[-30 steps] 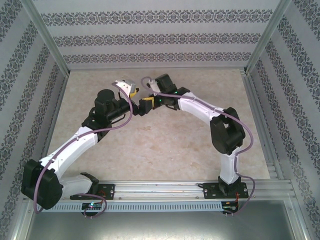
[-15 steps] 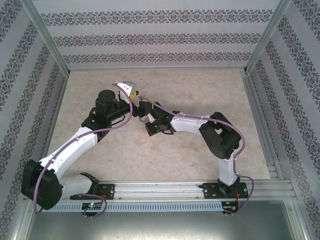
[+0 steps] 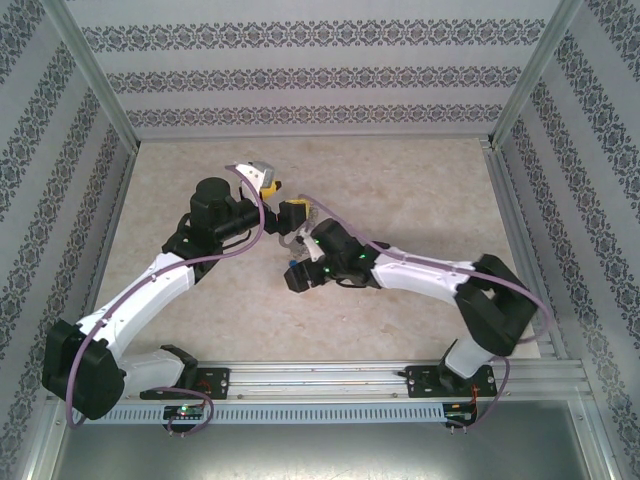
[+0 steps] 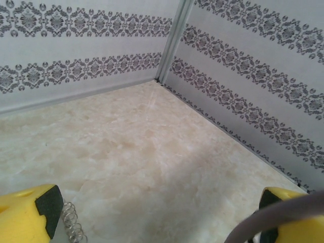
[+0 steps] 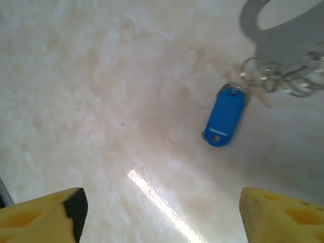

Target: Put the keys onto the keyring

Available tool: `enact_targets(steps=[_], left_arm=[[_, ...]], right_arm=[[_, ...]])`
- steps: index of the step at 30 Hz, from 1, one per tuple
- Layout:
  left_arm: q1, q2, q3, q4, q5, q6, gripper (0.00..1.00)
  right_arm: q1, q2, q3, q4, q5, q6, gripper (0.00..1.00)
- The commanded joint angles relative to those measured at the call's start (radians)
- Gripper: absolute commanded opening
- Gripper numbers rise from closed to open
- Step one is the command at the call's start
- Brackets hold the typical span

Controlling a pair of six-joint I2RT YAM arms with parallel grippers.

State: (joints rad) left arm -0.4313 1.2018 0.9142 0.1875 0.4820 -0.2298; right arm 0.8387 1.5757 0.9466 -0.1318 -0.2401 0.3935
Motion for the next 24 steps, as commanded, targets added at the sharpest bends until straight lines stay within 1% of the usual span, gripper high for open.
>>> enact_targets(steps=[1, 2, 4, 6, 7, 9, 11, 13, 15, 17, 18, 19, 21, 23, 24], left_arm=[[0.015, -0.021, 0.004, 0.025, -0.05, -0.038, 1.0], [0.015, -0.032, -0.013, 0.041, -0.074, -0.038, 1.0], [0.015, -0.058, -0.053, 0.076, -0.138, -0.037, 1.0], [0.017, -0.088, -0.086, 0.078, -0.222, 0.002, 1.0], [0.017, -0.109, -0.103, 0.071, -0.288, 0.029, 1.0], [0.021, -0.144, -0.138, 0.063, -0.401, 0.089, 1.0], [0.026, -0.179, -0.182, 0.074, -0.508, 0.164, 1.0], [0.049, -0.21, -0.216, 0.064, -0.565, 0.211, 1.0], [0.08, -0.234, -0.259, 0.068, -0.596, 0.251, 1.0], [0.114, -0.261, -0.331, 0.116, -0.621, 0.282, 1.0], [0.126, -0.272, -0.375, 0.158, -0.627, 0.307, 1.0], [0.137, -0.275, -0.426, 0.213, -0.663, 0.322, 1.0], [0.175, -0.249, -0.504, 0.296, -0.717, 0.33, 1.0], [0.206, -0.188, -0.547, 0.341, -0.768, 0.332, 1.0], [0.213, -0.153, -0.575, 0.396, -0.779, 0.337, 1.0]], right_arm=[[-0.044, -0.132, -0.07, -0.027, 0.072, -0.002, 0.89], [-0.064, -0.177, -0.088, -0.037, 0.105, -0.002, 0.94], [-0.109, -0.261, -0.124, -0.054, 0.175, -0.003, 0.97], [-0.159, -0.337, -0.153, -0.069, 0.267, 0.0, 0.98], [-0.195, -0.381, -0.17, -0.075, 0.319, 0.001, 0.98], [-0.276, -0.455, -0.207, -0.071, 0.408, 0.015, 0.98], [-0.379, -0.517, -0.243, -0.056, 0.47, 0.044, 0.98], [-0.456, -0.559, -0.296, 0.012, 0.562, 0.061, 0.98], [-0.511, -0.59, -0.371, 0.134, 0.652, 0.053, 0.98], [-0.55, -0.612, -0.454, 0.314, 0.711, -0.043, 0.98], [-0.561, -0.61, -0.477, 0.371, 0.737, -0.097, 0.98], [-0.572, -0.601, -0.485, 0.406, 0.78, -0.15, 0.98], [-0.609, -0.554, -0.474, 0.428, 0.837, -0.221, 0.98], [-0.649, -0.501, -0.465, 0.442, 0.844, -0.265, 0.98], [-0.665, -0.473, -0.463, 0.45, 0.839, -0.286, 0.98]])
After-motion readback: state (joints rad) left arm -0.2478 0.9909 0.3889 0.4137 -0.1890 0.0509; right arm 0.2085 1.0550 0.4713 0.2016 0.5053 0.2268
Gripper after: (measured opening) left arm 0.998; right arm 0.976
